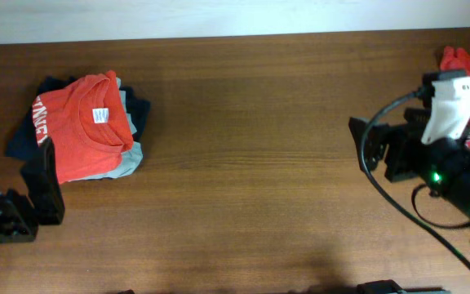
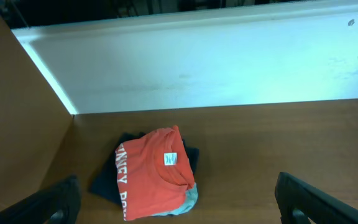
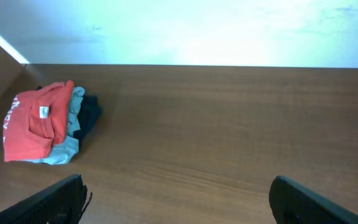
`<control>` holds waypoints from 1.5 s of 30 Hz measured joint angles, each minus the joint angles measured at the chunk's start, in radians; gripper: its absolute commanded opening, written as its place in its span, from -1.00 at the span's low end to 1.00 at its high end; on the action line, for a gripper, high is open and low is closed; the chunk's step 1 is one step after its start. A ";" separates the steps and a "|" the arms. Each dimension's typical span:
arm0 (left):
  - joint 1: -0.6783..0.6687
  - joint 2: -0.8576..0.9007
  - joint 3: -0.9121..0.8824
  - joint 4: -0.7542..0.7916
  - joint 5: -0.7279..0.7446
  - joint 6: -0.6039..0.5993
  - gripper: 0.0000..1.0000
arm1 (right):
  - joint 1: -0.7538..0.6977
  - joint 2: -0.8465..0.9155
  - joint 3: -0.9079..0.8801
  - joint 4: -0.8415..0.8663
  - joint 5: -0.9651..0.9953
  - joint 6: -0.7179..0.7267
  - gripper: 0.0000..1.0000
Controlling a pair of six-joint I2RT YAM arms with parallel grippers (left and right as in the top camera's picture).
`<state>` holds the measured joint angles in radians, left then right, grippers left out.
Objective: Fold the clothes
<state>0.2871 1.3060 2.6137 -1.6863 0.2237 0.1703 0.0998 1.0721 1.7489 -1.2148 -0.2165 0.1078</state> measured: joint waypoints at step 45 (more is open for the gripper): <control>0.000 0.039 -0.044 -0.001 0.000 -0.012 0.99 | -0.036 -0.677 -1.131 0.562 0.144 -0.003 0.97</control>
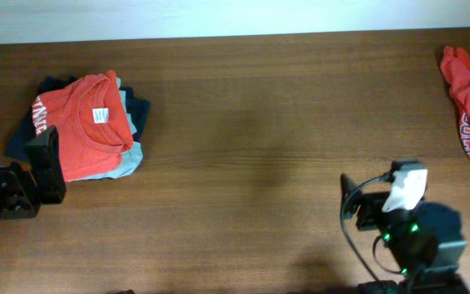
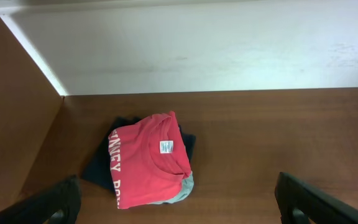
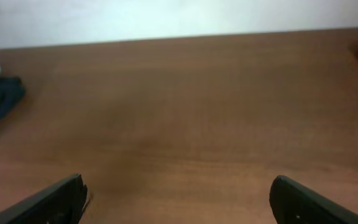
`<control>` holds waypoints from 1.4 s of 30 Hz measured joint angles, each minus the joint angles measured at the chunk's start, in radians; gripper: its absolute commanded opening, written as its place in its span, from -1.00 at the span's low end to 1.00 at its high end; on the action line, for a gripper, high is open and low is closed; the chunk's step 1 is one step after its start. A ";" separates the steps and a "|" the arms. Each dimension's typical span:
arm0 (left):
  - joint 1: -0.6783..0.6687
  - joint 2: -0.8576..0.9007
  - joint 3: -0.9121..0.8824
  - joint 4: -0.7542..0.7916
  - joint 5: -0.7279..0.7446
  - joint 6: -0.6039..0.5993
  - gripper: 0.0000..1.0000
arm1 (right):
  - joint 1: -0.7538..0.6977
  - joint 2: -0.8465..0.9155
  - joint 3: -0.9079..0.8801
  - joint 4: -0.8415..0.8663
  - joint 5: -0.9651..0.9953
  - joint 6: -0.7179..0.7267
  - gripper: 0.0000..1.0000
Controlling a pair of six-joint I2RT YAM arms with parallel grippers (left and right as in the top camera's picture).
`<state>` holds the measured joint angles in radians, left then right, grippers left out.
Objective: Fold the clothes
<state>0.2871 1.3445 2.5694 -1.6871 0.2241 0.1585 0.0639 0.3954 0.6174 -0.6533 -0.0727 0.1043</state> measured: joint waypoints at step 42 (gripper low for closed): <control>0.000 0.000 0.000 0.000 0.000 -0.003 0.98 | 0.000 -0.335 -0.492 0.280 -0.006 0.000 0.97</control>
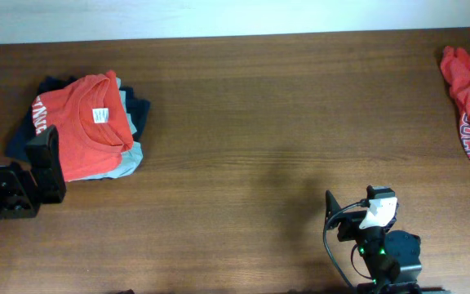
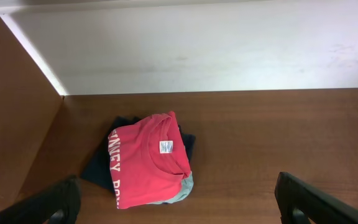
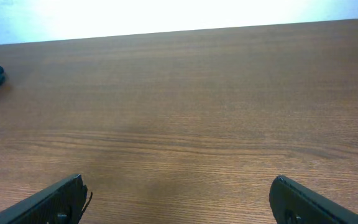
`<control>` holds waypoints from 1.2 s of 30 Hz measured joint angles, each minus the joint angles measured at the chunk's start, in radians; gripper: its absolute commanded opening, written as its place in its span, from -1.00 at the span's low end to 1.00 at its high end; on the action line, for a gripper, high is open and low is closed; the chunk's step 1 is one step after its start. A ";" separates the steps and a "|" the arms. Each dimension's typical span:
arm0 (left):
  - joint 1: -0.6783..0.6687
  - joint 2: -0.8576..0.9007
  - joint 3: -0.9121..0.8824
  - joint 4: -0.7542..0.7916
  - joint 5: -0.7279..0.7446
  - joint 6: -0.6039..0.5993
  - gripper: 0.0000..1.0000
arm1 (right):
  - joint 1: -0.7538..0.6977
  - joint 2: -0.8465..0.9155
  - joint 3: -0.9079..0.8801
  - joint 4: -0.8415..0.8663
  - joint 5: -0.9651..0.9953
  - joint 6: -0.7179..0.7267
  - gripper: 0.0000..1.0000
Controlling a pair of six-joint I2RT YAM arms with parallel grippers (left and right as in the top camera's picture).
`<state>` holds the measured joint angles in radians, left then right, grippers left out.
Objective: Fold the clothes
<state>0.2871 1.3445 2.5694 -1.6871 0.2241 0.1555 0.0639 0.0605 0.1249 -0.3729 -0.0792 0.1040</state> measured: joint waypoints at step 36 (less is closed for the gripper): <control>-0.273 -0.743 -1.812 1.197 0.102 0.188 0.98 | 0.000 0.000 -0.008 0.005 0.000 0.000 0.97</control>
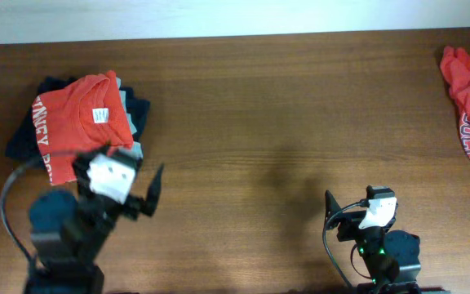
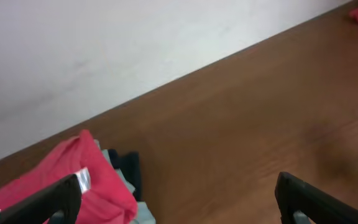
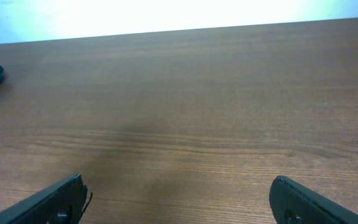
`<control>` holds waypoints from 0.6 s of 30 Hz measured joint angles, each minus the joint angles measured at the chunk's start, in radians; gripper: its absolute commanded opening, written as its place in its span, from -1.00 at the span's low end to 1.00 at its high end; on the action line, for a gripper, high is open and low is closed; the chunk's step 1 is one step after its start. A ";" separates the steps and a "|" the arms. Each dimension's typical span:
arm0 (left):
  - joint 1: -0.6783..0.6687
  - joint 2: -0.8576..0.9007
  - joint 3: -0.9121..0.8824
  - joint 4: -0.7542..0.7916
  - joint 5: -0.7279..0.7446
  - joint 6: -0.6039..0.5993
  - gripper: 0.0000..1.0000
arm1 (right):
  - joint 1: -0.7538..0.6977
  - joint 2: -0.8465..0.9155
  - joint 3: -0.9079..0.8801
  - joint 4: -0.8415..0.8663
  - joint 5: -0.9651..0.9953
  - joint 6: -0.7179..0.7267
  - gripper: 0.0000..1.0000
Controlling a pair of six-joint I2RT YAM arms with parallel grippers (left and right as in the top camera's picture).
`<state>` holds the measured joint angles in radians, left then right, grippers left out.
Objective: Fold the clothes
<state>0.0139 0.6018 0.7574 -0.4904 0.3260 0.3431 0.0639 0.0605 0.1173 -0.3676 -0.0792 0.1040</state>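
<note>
A folded stack sits at the table's left: a red shirt (image 1: 76, 122) on top, grey and navy pieces under it. In the left wrist view the red shirt (image 2: 73, 180) shows blurred at lower left. An unfolded red garment lies crumpled at the far right edge. My left gripper (image 2: 179, 190) is open and empty, just in front of and to the right of the stack. Near the front edge right of centre, my right gripper (image 3: 178, 186) is open and empty over bare wood.
The wooden table (image 1: 284, 122) runs wide between the stack and the red garment. A white wall (image 2: 104, 43) borders the table's far side. A dark edge of the navy piece peeks in at the left of the right wrist view.
My left arm has moved from the table's left edge to just in front of the stack and turned rightward; its view is blurred. The right arm has not moved.
At first my right arm stood at the far right by the red garment and my left arm at the left edge. Then the right arm was at the front right, then lower still. The left arm has now shifted in front of the stack. Both grippers stayed open.
</note>
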 measured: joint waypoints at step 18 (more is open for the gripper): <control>0.004 -0.579 -0.602 0.200 -0.084 0.014 0.98 | 0.000 -0.001 0.000 0.001 0.000 0.000 0.97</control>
<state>0.0181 0.0231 0.1555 -0.2901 0.2417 0.3569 0.0639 0.0597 0.1173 -0.3668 -0.0792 0.1040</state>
